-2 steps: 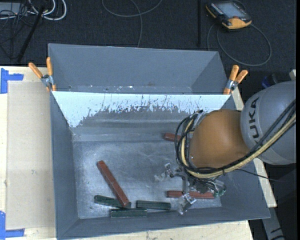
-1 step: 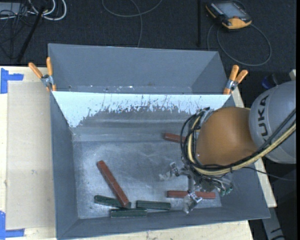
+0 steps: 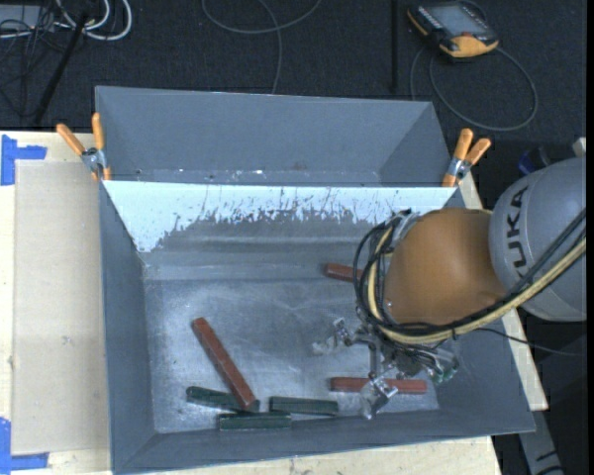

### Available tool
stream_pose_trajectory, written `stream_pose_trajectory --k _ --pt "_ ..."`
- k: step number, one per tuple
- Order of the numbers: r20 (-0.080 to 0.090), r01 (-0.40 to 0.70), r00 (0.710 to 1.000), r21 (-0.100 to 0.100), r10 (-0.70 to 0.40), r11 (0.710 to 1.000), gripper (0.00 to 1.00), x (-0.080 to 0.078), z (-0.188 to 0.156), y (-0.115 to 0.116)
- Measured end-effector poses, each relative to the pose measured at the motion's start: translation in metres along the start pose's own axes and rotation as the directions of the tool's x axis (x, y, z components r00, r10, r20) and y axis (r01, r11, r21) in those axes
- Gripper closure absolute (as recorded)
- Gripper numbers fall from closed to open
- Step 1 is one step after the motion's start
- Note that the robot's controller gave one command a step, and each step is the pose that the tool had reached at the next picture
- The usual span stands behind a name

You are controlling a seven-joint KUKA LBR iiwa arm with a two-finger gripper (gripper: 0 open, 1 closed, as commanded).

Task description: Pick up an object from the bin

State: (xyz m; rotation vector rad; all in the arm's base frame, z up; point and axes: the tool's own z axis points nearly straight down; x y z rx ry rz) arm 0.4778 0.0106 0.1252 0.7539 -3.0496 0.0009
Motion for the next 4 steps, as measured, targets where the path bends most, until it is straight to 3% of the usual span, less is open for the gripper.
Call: stream_pose_trajectory --k 1,3,4 --pt "0.014 -0.026 1.0 0.003 0.026 1.0 1.0 -0.005 0.051 -0.057" --pt "0.014 -0.025 1.0 0.003 0.025 1.0 1.0 -0.005 0.051 -0.057" --pt "-0.002 -0.022 1.0 -0.003 0.022 1.0 1.0 -0.021 -0.152 -0.053"
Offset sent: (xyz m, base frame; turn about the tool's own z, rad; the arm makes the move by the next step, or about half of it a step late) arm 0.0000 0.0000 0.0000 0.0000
